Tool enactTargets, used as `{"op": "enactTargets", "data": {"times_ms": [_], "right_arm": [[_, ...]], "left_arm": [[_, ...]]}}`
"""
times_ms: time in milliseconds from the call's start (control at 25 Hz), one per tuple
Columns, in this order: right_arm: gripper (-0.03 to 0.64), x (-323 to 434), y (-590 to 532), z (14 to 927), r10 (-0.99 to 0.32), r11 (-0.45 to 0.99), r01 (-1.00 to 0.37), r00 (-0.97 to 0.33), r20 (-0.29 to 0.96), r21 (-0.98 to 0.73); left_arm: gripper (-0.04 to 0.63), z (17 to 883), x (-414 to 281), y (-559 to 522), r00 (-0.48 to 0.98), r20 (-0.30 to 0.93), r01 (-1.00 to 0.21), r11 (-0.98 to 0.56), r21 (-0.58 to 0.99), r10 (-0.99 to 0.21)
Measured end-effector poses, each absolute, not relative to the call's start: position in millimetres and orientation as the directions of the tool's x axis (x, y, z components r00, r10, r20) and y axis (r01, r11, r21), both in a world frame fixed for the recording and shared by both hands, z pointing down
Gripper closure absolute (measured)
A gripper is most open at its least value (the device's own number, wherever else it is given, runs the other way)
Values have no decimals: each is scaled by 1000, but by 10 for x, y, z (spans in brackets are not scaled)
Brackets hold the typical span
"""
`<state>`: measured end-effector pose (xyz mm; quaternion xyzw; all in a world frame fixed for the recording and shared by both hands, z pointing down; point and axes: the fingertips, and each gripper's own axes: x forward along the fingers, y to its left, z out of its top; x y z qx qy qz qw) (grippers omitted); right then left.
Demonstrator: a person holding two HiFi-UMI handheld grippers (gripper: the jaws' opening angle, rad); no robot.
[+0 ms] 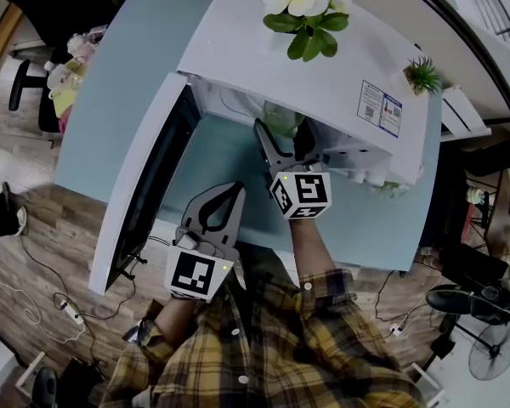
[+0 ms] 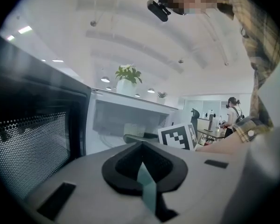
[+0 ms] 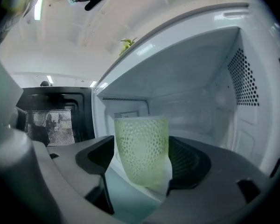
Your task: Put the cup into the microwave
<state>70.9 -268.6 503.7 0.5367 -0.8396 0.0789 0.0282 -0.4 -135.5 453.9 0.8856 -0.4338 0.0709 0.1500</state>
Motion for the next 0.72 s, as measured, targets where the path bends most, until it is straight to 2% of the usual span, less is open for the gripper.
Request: {"op": "enactTargets", "data": {"times_ms": [200, 320, 720], "right_arm": [[277, 780, -2587, 5076, -912, 378, -922, -386, 141, -81], [316, 801, -2534, 5076, -922, 358, -932, -361, 141, -53], [324, 816, -2661, 5106, -932, 320, -946, -324, 162, -53]], "left_arm": [[604, 4527, -8, -1324, 615, 250, -789, -578, 209, -748], [604, 4527, -12, -1306, 614, 251, -789, -578, 207, -748], [604, 4515, -43, -1240, 601, 248, -799, -563, 210, -760]]}}
